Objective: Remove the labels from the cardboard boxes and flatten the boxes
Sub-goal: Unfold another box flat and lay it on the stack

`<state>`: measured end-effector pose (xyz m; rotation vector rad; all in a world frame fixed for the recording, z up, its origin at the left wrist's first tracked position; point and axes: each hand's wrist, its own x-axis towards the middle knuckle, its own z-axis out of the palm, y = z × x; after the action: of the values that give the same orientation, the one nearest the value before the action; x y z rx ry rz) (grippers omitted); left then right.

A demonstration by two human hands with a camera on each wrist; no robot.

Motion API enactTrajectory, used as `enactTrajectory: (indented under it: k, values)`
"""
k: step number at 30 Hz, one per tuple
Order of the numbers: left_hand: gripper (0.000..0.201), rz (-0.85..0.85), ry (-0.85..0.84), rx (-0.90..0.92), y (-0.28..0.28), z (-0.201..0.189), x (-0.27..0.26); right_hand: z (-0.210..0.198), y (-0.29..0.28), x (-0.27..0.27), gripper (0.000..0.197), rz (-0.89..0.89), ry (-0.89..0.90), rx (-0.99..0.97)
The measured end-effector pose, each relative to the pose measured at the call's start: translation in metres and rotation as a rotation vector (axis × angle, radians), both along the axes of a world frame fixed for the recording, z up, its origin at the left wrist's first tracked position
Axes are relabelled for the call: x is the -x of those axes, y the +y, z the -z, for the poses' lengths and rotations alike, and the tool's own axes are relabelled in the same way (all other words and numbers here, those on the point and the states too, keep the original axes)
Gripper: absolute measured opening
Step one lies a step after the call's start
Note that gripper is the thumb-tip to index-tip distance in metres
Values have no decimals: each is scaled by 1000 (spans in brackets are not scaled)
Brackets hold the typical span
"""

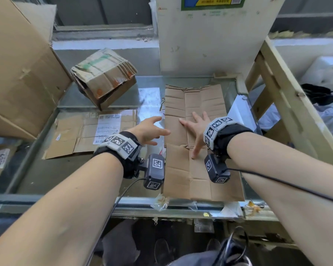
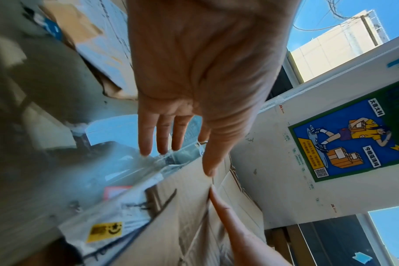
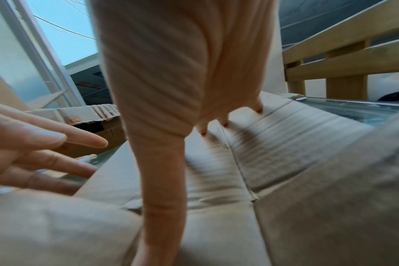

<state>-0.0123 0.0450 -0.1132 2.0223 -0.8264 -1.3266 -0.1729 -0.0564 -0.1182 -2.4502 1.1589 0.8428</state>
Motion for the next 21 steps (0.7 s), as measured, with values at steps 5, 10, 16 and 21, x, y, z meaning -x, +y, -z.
enactTrajectory:
  k: [5,10,16,21]
  values:
    - [58,-292,-271,137,17,1,-17,-6,14,-4,145,10,-58,45]
    - [53,-609,-362,77,42,7,-39,-21,25,-12,132,17,-79,39]
    - [69,-927,-268,-116,73,-1,-49,-37,35,-24,127,-52,-44,89]
    - [53,-763,-355,-172,91,-1,-56,-45,39,-27,120,-52,-72,133]
